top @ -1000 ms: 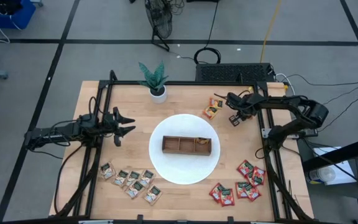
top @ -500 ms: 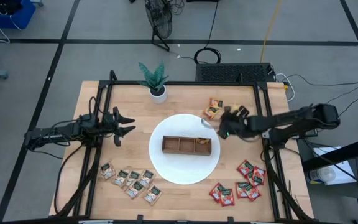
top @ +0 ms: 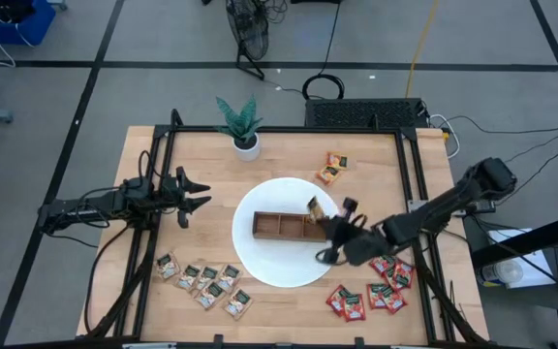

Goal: Pick & Place Tea
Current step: Put the yellow tea bag into the right section of the wooden organizer

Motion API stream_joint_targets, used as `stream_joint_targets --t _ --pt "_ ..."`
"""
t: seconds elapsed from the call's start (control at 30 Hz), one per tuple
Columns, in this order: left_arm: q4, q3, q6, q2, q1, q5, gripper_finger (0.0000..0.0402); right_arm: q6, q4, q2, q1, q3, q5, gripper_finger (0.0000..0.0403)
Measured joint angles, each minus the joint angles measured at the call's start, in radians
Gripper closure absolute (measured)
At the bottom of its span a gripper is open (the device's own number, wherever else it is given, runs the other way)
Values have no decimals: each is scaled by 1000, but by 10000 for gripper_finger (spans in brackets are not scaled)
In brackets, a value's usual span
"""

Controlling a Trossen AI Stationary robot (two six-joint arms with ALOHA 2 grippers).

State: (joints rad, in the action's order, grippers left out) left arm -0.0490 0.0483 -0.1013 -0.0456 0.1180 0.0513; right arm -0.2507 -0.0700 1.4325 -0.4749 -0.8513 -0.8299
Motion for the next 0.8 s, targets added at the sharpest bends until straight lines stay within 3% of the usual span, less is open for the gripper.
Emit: stream_joint_targets --t 0.07,0.27,0.57,0.8 --pt "0 0 0 0 0 0 245 -13 0 56 -6 -22 45 402" --pt "0 0 0 0 0 0 245 -93 -9 172 3 -32 48 403" --pt "0 0 0 0 0 0 245 -104 -17 203 13 -33 49 399" --pt "0 0 0 0 0 0 245 -96 -27 203 29 -33 45 326"
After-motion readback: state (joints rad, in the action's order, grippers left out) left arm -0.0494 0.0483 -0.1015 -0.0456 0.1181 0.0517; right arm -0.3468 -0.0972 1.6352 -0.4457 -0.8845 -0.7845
